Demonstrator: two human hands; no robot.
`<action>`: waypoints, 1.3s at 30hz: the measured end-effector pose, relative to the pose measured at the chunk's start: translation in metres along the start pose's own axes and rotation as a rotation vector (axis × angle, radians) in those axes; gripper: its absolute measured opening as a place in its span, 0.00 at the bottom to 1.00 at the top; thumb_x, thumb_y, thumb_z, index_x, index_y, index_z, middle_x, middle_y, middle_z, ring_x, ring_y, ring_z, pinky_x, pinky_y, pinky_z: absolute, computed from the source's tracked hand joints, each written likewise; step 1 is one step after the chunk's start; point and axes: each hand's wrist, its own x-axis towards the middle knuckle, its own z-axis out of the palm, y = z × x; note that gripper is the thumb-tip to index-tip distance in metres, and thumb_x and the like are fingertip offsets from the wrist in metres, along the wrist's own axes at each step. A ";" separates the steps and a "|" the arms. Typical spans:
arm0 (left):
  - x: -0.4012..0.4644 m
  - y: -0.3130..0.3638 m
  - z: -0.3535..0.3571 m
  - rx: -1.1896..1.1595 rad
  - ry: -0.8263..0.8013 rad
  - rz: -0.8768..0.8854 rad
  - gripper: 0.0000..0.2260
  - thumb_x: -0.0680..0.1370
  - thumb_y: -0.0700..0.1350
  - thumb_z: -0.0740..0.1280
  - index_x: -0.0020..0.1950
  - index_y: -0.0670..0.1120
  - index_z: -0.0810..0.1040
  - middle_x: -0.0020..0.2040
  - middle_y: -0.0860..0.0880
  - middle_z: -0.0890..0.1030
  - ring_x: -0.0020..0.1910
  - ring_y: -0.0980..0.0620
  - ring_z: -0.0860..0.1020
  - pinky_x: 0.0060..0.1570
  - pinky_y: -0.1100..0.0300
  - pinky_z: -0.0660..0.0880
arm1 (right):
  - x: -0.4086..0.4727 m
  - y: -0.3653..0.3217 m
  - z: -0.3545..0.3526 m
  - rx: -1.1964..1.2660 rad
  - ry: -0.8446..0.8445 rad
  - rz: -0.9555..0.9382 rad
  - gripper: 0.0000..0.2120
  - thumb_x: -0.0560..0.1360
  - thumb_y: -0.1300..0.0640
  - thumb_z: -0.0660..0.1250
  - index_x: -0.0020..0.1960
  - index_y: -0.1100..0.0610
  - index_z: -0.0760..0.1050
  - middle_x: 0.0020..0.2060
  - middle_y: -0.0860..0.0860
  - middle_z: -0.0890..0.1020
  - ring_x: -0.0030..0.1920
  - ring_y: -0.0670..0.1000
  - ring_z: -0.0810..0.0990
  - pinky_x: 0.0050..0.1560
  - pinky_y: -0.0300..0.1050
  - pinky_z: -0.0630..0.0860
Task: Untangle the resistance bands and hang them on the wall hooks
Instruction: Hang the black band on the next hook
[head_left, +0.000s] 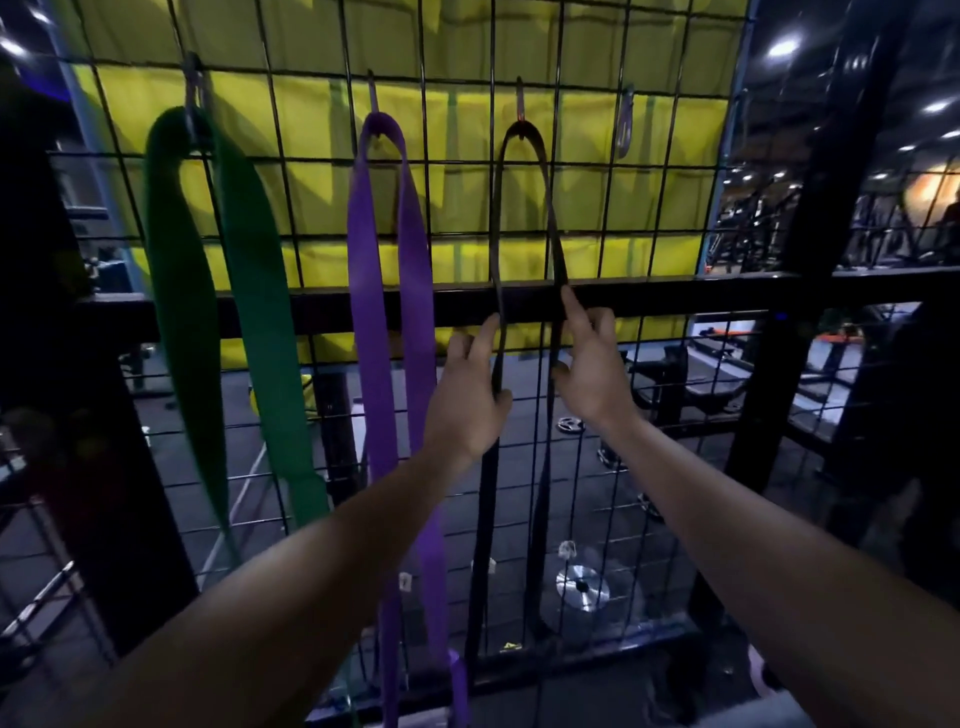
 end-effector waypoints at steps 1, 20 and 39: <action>-0.003 -0.001 -0.002 0.047 0.040 0.011 0.36 0.74 0.39 0.68 0.76 0.53 0.52 0.72 0.47 0.59 0.63 0.48 0.71 0.47 0.61 0.74 | -0.003 0.002 0.000 0.004 -0.003 0.018 0.39 0.74 0.71 0.62 0.77 0.51 0.48 0.69 0.57 0.59 0.60 0.56 0.72 0.51 0.40 0.71; -0.173 0.013 0.194 -0.031 -0.684 0.054 0.21 0.73 0.38 0.66 0.66 0.44 0.71 0.63 0.43 0.71 0.60 0.43 0.72 0.57 0.53 0.71 | -0.255 0.175 -0.024 -0.192 -0.196 0.609 0.22 0.70 0.66 0.64 0.63 0.64 0.69 0.59 0.62 0.72 0.60 0.63 0.70 0.62 0.48 0.61; -0.370 0.093 0.491 -0.086 -1.371 0.271 0.23 0.74 0.39 0.67 0.68 0.41 0.68 0.67 0.42 0.68 0.66 0.44 0.69 0.66 0.56 0.65 | -0.561 0.391 -0.109 -0.343 -0.188 1.500 0.27 0.70 0.65 0.64 0.69 0.61 0.65 0.63 0.61 0.69 0.66 0.62 0.66 0.67 0.49 0.63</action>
